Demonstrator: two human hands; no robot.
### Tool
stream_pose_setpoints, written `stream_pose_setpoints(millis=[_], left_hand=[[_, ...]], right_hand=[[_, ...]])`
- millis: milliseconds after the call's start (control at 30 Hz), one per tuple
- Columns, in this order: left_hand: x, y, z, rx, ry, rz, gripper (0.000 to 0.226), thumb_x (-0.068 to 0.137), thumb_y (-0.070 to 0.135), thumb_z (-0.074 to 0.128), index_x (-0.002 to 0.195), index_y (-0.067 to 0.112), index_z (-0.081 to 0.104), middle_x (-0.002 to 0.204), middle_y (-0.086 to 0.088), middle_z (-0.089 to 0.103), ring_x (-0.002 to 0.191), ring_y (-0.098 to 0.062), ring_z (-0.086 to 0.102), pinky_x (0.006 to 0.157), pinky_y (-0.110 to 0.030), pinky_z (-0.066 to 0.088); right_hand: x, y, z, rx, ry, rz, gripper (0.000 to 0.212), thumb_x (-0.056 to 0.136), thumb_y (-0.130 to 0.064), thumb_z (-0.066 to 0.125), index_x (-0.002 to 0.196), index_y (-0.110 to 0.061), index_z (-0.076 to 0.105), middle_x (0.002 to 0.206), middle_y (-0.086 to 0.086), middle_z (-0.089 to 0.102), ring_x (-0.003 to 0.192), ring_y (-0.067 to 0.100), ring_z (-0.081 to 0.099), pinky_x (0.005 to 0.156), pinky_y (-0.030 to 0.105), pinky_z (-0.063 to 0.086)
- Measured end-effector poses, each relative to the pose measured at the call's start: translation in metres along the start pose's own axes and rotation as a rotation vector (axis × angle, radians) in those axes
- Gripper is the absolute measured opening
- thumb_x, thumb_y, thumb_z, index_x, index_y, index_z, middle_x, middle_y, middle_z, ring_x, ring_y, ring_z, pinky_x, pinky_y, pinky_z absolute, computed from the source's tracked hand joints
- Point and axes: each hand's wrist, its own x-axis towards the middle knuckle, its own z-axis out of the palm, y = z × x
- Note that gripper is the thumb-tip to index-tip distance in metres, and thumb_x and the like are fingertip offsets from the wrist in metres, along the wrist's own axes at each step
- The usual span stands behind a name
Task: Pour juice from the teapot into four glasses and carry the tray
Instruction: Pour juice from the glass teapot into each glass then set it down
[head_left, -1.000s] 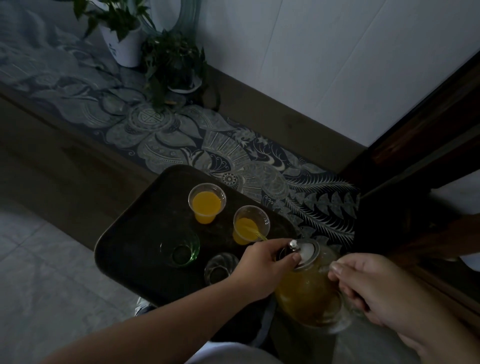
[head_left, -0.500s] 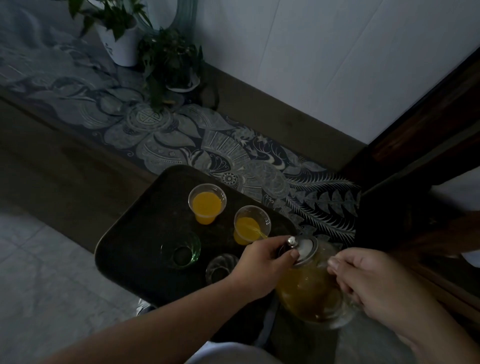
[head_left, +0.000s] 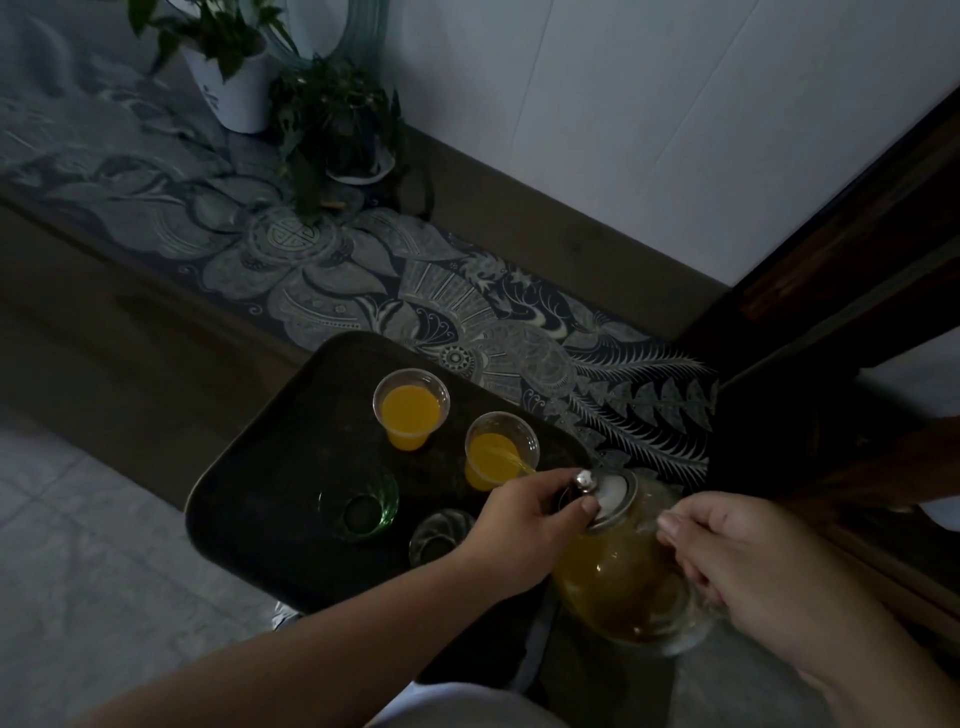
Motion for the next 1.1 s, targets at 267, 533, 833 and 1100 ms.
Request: stream_pose_setpoints(millis=[267,533,833,1100], left_hand=[[-0.001,0.003,0.002,0.004,-0.012,0.027,0.021,0.097,0.025,0.059,0.116,0.029,0.068,0.101,0.005,0.074,0.095,-0.005,0.068,0.081,-0.020,0.054],[0.000,0.005,0.002,0.034,-0.031,0.042,0.020,0.097,0.024,0.060,0.113,0.029,0.068,0.097,0.009,0.073,0.092,-0.004,0.068,0.079,-0.017,0.052],[0.000,0.000,0.003,0.081,-0.032,0.041,0.023,0.097,0.027,0.059,0.119,0.032,0.066,0.104,0.008,0.073,0.098,-0.003,0.067,0.089,-0.027,0.055],[0.002,-0.007,0.001,0.128,-0.001,0.011,0.033,0.094,0.030,0.062,0.127,0.028,0.064,0.111,0.012,0.071,0.105,-0.002,0.064,0.098,-0.037,0.053]], right_hand=[[-0.004,0.001,-0.002,0.018,0.006,-0.012,0.031,0.089,-0.032,0.055,0.071,-0.010,0.065,0.049,-0.002,0.050,0.041,0.005,0.042,0.049,0.028,0.032],[-0.010,0.003,-0.001,0.051,0.017,0.000,0.026,0.088,-0.036,0.054,0.074,-0.019,0.067,0.048,-0.005,0.053,0.044,0.003,0.046,0.054,0.030,0.037],[-0.015,0.005,0.002,0.017,0.037,-0.027,0.028,0.091,-0.032,0.054,0.068,-0.023,0.067,0.047,-0.008,0.056,0.043,0.000,0.050,0.052,0.027,0.039],[-0.017,0.012,0.016,0.002,0.076,-0.021,0.030,0.092,-0.031,0.053,0.067,-0.020,0.065,0.049,-0.011,0.059,0.046,-0.001,0.054,0.049,0.019,0.038]])
